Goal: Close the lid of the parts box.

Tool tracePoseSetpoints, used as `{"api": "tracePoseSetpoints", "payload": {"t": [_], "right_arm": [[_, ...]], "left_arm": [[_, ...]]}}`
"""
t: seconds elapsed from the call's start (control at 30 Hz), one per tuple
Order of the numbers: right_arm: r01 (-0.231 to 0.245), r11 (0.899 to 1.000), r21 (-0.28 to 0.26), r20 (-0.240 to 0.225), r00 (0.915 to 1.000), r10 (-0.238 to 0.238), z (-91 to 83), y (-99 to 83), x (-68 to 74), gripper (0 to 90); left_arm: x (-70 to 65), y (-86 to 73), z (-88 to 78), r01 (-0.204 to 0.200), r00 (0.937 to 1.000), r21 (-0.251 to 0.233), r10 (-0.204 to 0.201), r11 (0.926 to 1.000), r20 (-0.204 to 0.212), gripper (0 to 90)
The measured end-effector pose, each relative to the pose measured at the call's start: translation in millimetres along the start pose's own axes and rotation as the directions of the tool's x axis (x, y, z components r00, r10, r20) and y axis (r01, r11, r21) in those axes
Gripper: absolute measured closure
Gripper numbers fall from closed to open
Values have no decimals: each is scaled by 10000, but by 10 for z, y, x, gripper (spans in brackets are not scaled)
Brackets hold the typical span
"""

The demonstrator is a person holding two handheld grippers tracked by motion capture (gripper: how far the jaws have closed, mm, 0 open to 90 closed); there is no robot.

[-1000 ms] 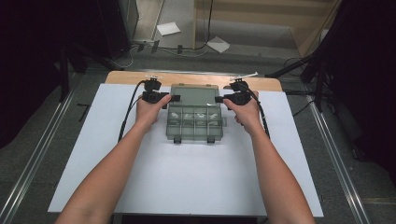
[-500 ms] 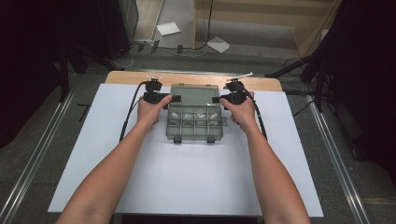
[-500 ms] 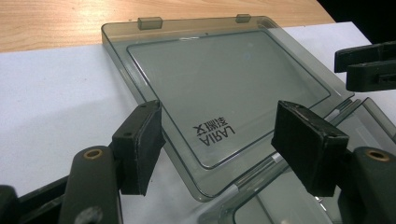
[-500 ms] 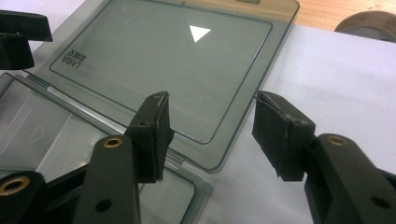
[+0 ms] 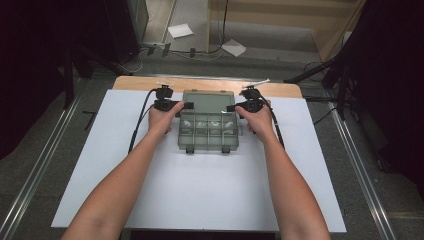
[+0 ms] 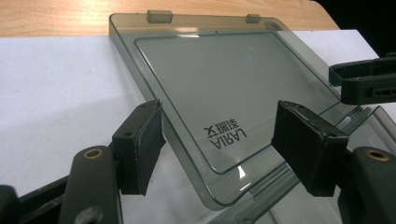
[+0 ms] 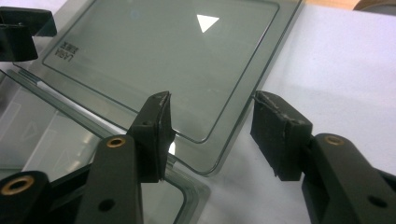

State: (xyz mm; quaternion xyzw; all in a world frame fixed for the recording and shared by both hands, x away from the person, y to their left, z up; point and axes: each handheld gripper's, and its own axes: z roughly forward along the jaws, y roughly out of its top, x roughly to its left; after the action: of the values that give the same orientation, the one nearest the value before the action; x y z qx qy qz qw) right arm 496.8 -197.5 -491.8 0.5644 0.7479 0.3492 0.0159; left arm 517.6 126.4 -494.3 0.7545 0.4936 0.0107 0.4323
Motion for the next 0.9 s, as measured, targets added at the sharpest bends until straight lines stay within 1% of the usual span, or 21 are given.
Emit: {"api": "tracePoseSetpoints", "payload": {"t": [0.03,0.07,0.17,0.3,0.33,0.37,0.47,0.5,0.57,0.6,0.63,0.67,0.73,0.9], "right_arm": [[-41,10000,18,13,10000,41,11,0,-1,484],[53,10000,15,-42,10000,-53,22,-1,-13,481],[-34,9999,98,-60,10000,35,54,-8,-26,466],[-132,9997,201,-320,9994,139,65,-4,-65,461],[-175,9995,258,-391,9991,185,67,1,-75,460],[-315,9989,340,-467,9984,330,68,4,-75,455],[-256,9993,290,-668,9974,275,93,8,-106,452],[-459,9981,406,-827,9954,491,93,7,-99,453],[-441,9985,325,-871,9951,467,106,6,-101,451],[-402,9988,293,-876,9952,426,109,5,-102,452],[-377,9989,263,-880,9953,399,110,4,-103,452],[-366,9990,248,-907,9951,387,110,2,-106,453],[-415,9988,265,-923,9948,437,106,0,-102,458],[-118,9999,44,-855,9963,121,84,-12,-93,489]], "left_arm": [[4,-2,5,4,10000,25,-4,10000,1,319],[8,-4,9,4,10000,68,-4,10000,-10,319],[18,-14,27,72,10000,72,-72,9999,-13,320],[33,-26,45,67,10000,183,-67,9998,-18,320],[34,-30,53,120,9999,161,-120,9998,-11,320],[34,-32,58,124,9999,164,-123,9998,-52,320],[35,-35,70,173,9998,108,-172,9998,-85,320],[34,-36,71,159,9998,101,-158,9998,-102,320],[27,-36,69,116,9998,103,-115,9999,-154,320],[29,-33,68,26,9999,109,-25,9999,-139,321],[18,-29,64,37,9995,52,-35,10000,-301,328],[16,-26,61,13,9994,31,-12,10000,-355,360],[20,-19,50,73,9992,-3,-73,10000,-382,382],[23,-5,24,60,9986,-144,-67,9999,-524,460]]}}
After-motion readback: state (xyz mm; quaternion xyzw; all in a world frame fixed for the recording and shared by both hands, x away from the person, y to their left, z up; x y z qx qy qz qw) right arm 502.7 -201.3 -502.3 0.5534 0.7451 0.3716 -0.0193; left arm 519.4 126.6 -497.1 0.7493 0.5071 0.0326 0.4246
